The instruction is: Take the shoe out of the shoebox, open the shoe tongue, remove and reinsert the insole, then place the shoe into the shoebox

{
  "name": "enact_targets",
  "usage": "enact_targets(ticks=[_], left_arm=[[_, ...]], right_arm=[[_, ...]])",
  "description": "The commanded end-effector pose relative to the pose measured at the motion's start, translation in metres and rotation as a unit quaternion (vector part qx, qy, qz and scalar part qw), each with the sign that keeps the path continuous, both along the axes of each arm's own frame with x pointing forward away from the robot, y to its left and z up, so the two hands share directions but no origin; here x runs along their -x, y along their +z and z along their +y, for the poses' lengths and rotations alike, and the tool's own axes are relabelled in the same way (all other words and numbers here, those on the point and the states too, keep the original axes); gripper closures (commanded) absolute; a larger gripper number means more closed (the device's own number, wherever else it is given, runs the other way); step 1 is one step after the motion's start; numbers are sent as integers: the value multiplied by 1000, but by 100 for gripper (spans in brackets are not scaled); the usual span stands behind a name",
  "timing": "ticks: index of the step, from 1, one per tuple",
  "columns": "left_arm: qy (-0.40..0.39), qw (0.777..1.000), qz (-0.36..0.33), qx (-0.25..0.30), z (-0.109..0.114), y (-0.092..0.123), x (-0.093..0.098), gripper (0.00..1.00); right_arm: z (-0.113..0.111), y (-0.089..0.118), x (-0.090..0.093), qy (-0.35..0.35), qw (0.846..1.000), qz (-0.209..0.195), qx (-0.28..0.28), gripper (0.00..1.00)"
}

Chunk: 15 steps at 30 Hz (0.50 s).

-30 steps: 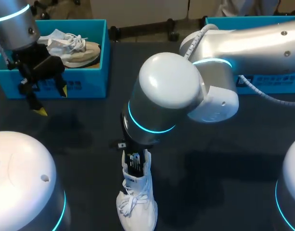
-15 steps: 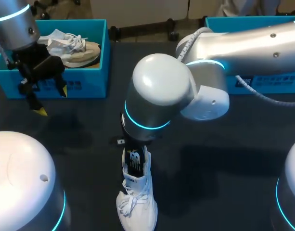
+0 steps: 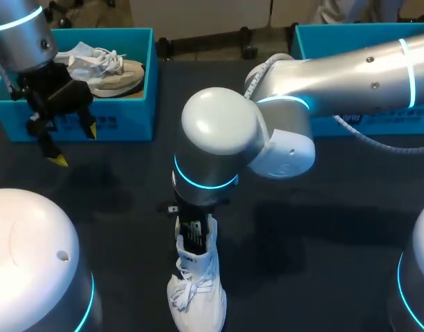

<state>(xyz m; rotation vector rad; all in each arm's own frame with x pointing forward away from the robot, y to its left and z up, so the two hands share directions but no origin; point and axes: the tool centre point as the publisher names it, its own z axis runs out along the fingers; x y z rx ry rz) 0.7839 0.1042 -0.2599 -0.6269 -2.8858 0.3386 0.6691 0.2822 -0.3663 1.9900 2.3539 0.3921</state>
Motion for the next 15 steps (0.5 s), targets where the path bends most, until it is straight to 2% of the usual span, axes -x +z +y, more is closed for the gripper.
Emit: enact_targets(ticks=[1,3,8,15], left_arm=[[0,1000,0,-1,0,0,0,0],[0,1000,0,-1,0,0,0,0],[0,1000,0,-1,0,0,0,0],[0,1000,0,-1,0,0,0,0]], right_arm=[[6,-17,-1,-4,1000,6,-3,100],[5,-14,2,-7,1000,5,-1,100],[2,7,8,-12,999,-14,28,100],[-9,23,3,-14,996,-15,84,100]])
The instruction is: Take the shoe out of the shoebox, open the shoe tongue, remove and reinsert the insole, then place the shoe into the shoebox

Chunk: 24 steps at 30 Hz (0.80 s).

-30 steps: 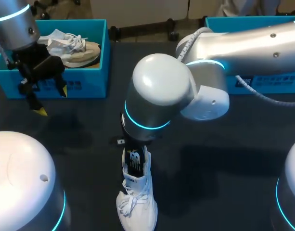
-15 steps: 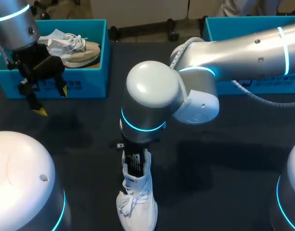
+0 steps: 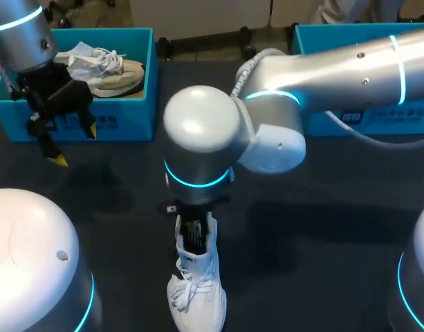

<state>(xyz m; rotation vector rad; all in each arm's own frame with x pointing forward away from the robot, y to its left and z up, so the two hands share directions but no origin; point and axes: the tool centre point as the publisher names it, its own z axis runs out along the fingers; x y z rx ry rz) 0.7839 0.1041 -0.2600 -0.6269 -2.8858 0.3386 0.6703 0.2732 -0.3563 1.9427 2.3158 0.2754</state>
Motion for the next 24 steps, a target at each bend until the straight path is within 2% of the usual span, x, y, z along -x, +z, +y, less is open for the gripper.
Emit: enact_targets(ticks=[1,7,11,18,24], left_arm=[[0,1000,0,-1,0,0,0,0],[0,1000,0,-1,0,0,0,0],[0,1000,0,-1,0,0,0,0],[0,1000,0,-1,0,0,0,0],[0,1000,0,-1,0,0,0,0]], right_arm=[[-2,12,3,-11,999,-9,41,100],[-11,6,-6,-6,997,1,73,100],[-12,-6,-10,0,996,13,89,100],[-12,-29,-8,2,995,37,96,100],[-12,-40,-8,6,995,41,88,100]])
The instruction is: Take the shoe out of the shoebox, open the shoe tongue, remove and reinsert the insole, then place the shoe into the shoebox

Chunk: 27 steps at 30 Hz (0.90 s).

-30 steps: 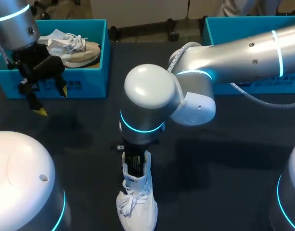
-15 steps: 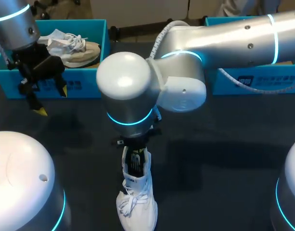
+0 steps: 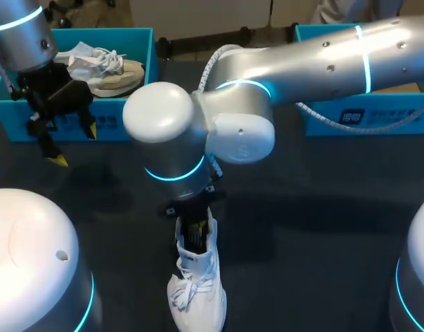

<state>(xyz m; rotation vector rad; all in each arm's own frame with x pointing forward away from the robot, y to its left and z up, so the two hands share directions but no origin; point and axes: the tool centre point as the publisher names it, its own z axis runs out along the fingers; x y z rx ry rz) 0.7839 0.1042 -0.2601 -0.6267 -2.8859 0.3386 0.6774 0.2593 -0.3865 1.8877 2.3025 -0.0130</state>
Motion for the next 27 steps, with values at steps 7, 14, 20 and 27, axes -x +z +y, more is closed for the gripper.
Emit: enact_targets(ticks=[7,14,20,27], left_arm=[[0,1000,0,-1,0,0,0,0],[0,1000,0,-1,0,0,0,0],[0,1000,0,-1,0,0,0,0],[0,1000,0,-1,0,0,0,0]], right_arm=[[3,-9,9,2,1000,5,-19,100],[10,17,16,11,1000,-21,-15,100],[8,2,15,14,997,5,-69,100],[8,-23,15,8,995,36,-91,100]])
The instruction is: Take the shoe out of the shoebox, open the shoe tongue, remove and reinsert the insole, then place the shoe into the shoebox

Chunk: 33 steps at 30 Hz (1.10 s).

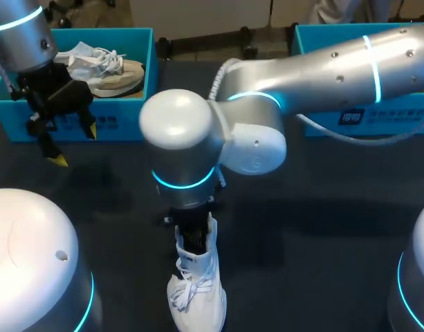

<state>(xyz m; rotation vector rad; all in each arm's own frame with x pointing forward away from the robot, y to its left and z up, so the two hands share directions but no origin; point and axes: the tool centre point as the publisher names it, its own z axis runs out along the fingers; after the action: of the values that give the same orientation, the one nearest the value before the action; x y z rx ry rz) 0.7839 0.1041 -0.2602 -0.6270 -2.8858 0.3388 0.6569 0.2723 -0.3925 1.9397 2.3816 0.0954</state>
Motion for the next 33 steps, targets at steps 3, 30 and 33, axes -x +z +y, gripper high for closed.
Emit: enact_targets(ticks=[3,30,33], left_arm=[[0,1000,0,-1,0,0,0,0],[0,1000,0,-1,0,0,0,0],[0,1000,0,-1,0,0,0,0]], right_arm=[[-5,-21,-4,0,999,31,-35,100],[-21,36,20,-1,998,43,-37,91],[-23,29,21,-6,997,56,-44,85]])
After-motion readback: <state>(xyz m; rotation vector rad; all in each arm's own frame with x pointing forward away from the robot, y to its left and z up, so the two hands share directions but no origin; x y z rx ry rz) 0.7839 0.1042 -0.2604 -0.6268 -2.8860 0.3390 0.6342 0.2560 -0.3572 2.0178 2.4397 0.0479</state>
